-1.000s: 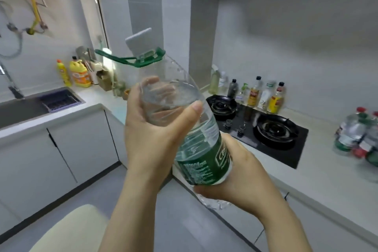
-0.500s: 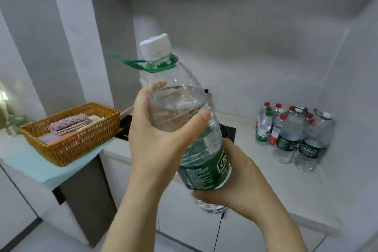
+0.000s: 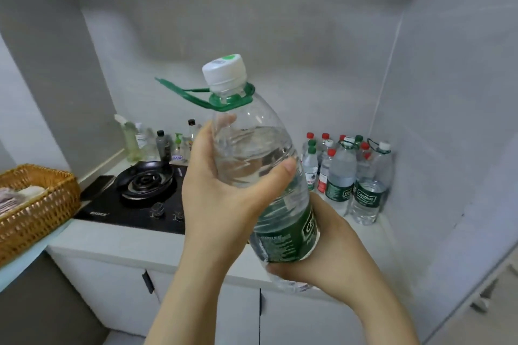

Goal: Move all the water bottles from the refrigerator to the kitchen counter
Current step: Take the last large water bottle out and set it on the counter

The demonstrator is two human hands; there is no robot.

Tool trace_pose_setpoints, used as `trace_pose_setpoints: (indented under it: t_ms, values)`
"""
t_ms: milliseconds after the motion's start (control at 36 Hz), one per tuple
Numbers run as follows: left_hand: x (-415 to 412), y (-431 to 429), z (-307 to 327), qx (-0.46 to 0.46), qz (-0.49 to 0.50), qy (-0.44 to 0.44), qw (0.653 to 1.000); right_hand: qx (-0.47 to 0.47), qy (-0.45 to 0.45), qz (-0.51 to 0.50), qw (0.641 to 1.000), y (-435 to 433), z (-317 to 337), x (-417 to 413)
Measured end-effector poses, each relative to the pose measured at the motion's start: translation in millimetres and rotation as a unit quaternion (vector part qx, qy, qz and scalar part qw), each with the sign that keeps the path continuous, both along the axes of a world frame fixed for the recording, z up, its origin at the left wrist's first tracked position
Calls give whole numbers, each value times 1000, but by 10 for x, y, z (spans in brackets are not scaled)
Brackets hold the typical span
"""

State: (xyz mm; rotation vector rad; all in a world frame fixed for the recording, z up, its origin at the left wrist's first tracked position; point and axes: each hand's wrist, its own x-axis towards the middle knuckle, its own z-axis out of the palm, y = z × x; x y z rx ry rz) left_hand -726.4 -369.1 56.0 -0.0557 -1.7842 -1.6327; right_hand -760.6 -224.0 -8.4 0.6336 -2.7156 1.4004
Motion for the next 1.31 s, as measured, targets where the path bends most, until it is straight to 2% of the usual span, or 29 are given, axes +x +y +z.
trace_pose_setpoints:
  t_ms: [333,750,1028,1306]
  values:
    - [-993,-97,-153,11,-61,-3,998,50,-6,-64,997,-77,-130,-838]
    - [-2357,-395,-233,6,-116,-36,993,37,-19,-122,992,-386,-255,-1988]
    - [-2878,-238,-445,7,-145,-70,987,50,-38,-130,990,-259,-471,-2431]
    - [-3406,73,-723,-28,-143,-111,983,22,-75,-119,990,26,-870,-2999]
